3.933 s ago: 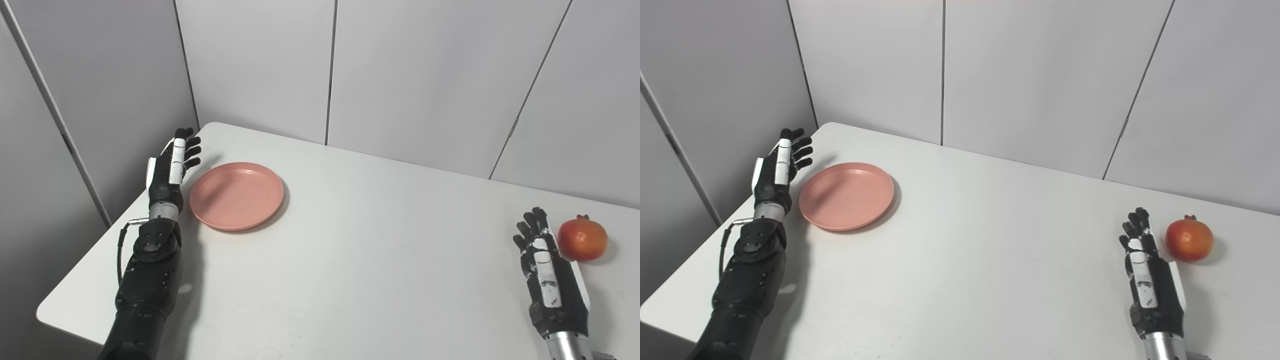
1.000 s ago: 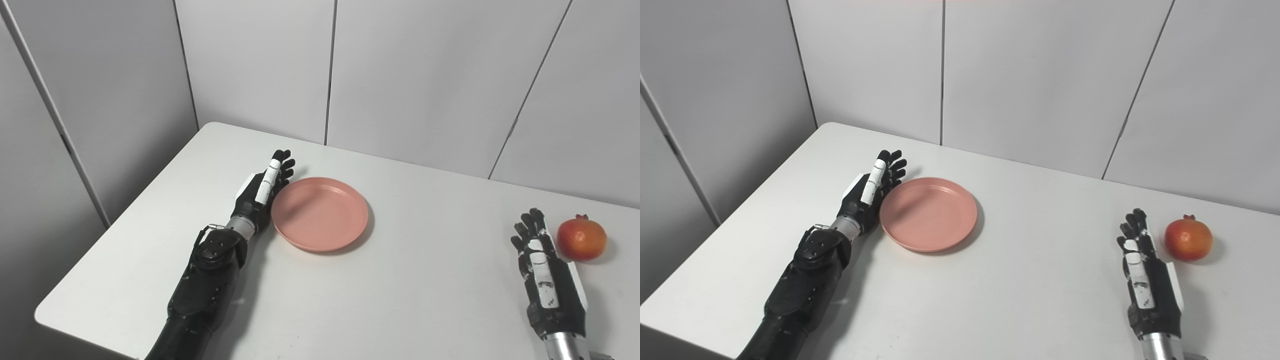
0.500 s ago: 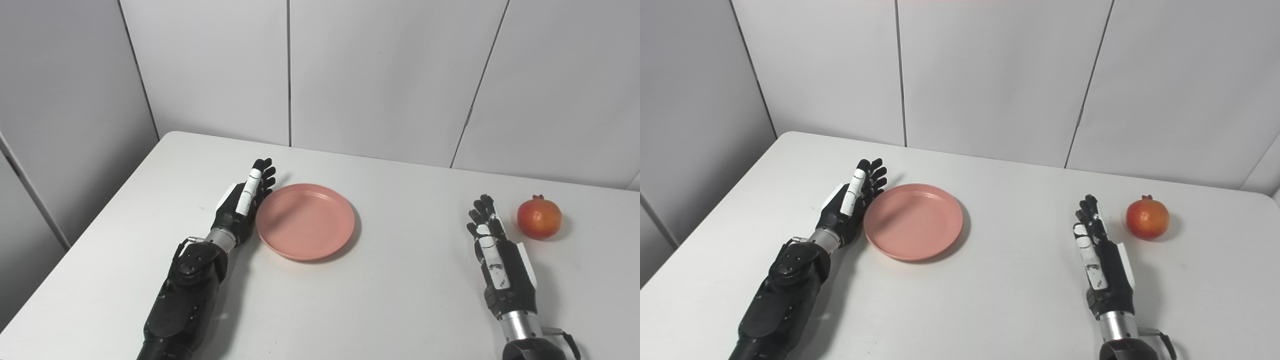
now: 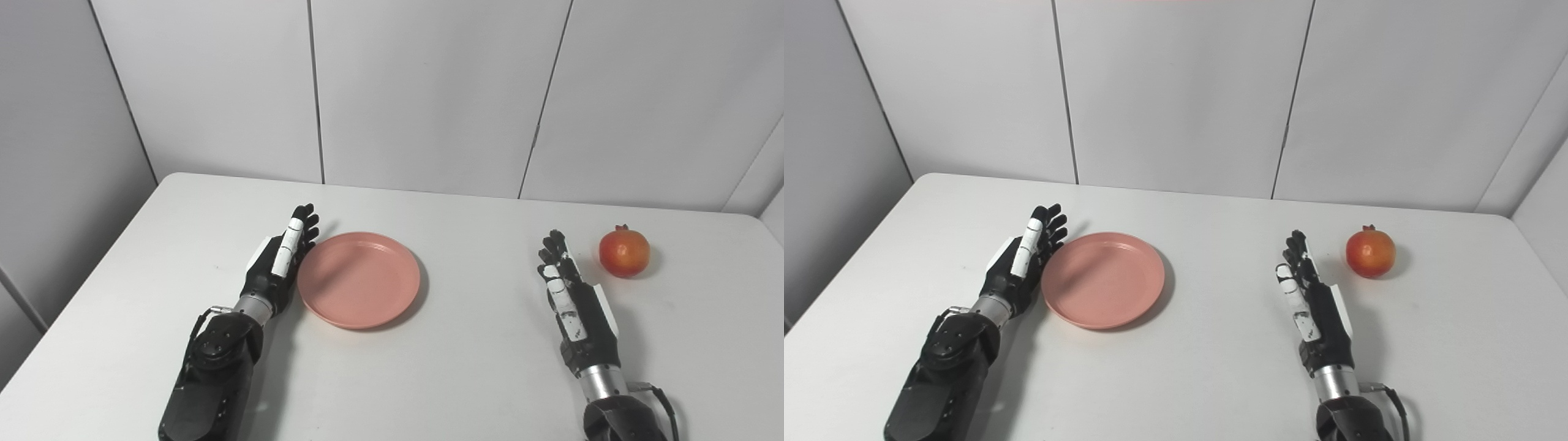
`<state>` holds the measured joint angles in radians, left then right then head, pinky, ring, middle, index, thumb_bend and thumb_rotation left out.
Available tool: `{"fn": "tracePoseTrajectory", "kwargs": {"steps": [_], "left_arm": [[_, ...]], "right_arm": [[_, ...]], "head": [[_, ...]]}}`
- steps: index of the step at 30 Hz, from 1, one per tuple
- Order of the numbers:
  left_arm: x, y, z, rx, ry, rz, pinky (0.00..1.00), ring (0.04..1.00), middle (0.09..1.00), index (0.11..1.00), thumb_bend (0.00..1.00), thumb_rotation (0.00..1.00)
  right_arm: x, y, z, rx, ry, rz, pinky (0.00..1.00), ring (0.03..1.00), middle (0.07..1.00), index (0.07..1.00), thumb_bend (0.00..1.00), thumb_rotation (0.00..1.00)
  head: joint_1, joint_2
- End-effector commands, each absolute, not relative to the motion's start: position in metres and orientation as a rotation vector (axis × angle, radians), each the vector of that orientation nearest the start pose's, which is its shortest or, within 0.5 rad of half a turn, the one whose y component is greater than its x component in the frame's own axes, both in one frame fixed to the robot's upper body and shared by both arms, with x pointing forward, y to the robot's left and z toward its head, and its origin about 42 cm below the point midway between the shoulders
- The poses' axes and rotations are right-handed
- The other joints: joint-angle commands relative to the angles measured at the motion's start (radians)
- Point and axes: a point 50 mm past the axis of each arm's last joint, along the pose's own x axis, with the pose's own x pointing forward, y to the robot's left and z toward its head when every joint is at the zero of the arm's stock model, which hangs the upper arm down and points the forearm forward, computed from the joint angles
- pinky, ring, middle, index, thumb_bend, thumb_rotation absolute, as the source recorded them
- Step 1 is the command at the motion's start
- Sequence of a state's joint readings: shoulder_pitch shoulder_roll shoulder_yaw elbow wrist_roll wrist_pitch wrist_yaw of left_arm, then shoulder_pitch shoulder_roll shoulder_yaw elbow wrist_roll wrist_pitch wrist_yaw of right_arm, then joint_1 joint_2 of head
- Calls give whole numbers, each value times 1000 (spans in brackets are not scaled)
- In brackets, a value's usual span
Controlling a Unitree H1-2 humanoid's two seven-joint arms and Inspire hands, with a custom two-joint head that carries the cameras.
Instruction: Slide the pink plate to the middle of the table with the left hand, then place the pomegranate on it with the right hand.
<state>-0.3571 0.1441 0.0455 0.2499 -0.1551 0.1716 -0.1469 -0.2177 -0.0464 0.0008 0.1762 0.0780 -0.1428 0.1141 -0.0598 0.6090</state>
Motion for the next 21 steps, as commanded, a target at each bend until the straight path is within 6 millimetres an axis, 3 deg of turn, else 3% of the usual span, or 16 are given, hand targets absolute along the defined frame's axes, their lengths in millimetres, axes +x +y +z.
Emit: {"fn": "tracePoseTrajectory", "kwargs": {"steps": [1, 11, 21], "left_arm": [[404, 231, 157, -11, 23, -192, 1000, 1000, 1000, 1000, 772, 1000], [393, 202, 158, -116, 43, -187, 1000, 1000, 1000, 1000, 744, 1000], [382, 179, 159, -104, 18, -151, 1000, 1000, 1000, 1000, 737, 1000]], "right_arm": [[362, -195, 139, 29, -229, 163, 1000, 1000, 1000, 1000, 703, 849], [361, -188, 143, 21, -227, 142, 1000, 1000, 1000, 1000, 729, 853], [360, -190, 145, 23, -229, 145, 995, 1000, 1000, 1000, 741, 851]], "head": [[-11, 4], [-26, 20], [-7, 31]]}}
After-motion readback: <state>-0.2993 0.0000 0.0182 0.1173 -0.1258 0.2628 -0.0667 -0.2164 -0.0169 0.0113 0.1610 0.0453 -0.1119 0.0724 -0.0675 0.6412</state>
